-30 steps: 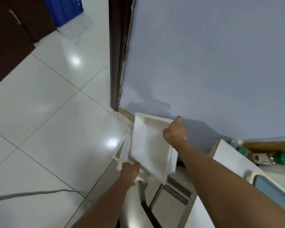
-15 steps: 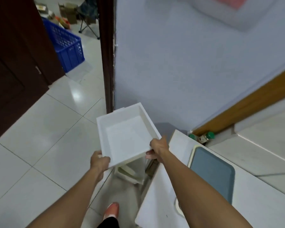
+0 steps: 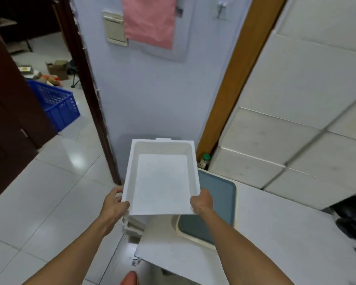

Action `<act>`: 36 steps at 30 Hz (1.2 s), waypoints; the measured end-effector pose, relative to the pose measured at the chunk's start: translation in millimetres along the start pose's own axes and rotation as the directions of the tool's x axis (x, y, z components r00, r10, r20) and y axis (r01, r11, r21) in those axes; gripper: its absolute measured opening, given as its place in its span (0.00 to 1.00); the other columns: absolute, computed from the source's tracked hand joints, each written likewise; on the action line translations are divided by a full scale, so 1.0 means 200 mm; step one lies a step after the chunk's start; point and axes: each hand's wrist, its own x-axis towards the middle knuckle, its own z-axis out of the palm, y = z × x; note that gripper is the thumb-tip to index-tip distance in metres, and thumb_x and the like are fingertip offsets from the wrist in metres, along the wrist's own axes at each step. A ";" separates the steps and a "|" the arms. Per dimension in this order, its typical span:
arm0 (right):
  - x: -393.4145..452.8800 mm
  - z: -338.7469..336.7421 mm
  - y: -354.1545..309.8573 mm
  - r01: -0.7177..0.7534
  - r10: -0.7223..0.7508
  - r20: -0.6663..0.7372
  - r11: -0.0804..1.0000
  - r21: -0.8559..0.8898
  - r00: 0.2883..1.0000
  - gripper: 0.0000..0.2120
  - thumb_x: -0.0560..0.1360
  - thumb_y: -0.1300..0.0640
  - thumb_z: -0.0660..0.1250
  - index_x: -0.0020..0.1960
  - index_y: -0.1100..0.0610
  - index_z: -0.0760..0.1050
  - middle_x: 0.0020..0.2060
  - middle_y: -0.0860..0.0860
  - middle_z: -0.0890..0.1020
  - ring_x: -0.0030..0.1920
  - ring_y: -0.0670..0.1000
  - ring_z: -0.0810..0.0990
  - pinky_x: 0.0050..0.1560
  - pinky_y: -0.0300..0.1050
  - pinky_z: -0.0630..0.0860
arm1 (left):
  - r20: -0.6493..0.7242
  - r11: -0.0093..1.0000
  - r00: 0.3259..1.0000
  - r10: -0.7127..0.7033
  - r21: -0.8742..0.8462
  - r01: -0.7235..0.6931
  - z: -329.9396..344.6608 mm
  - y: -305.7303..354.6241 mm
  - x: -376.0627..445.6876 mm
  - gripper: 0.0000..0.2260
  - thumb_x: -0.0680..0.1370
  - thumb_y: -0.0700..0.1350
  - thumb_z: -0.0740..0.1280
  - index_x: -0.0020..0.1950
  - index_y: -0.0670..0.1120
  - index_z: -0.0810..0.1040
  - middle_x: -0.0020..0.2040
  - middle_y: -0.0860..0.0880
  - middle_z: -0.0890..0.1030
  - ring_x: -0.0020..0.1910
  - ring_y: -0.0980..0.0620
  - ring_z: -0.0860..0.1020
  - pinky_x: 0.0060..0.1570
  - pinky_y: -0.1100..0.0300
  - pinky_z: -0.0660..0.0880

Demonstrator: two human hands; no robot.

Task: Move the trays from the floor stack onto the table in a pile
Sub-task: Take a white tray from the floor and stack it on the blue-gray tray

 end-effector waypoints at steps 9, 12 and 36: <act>-0.02 -0.37 0.56 -0.211 0.234 -0.138 0.963 0.166 0.962 0.20 0.73 0.65 0.60 0.65 0.65 0.72 0.57 0.60 0.81 0.55 0.60 0.81 0.53 0.45 0.80 | 0.162 0.980 0.985 0.066 0.173 -0.094 0.58 -0.02 -0.13 0.19 0.75 0.28 0.59 0.64 0.42 0.69 0.54 0.40 0.77 0.44 0.45 0.76 0.34 0.58 0.74; -0.01 -0.45 0.67 -0.239 0.275 -0.172 0.949 0.206 0.946 0.18 0.73 0.64 0.60 0.62 0.64 0.73 0.56 0.59 0.81 0.55 0.60 0.81 0.54 0.48 0.81 | 0.210 0.971 0.977 0.038 0.224 -0.086 0.73 -0.03 -0.13 0.18 0.76 0.29 0.58 0.63 0.44 0.68 0.52 0.40 0.77 0.44 0.44 0.77 0.35 0.57 0.74; 0.21 -0.53 0.74 -0.376 0.401 -0.108 0.906 0.194 0.910 0.23 0.75 0.65 0.58 0.70 0.66 0.64 0.64 0.61 0.75 0.62 0.61 0.76 0.56 0.47 0.75 | 0.192 0.904 0.978 -0.077 0.428 -0.013 0.97 -0.11 0.01 0.10 0.74 0.33 0.59 0.53 0.42 0.65 0.41 0.44 0.71 0.35 0.49 0.69 0.34 0.59 0.66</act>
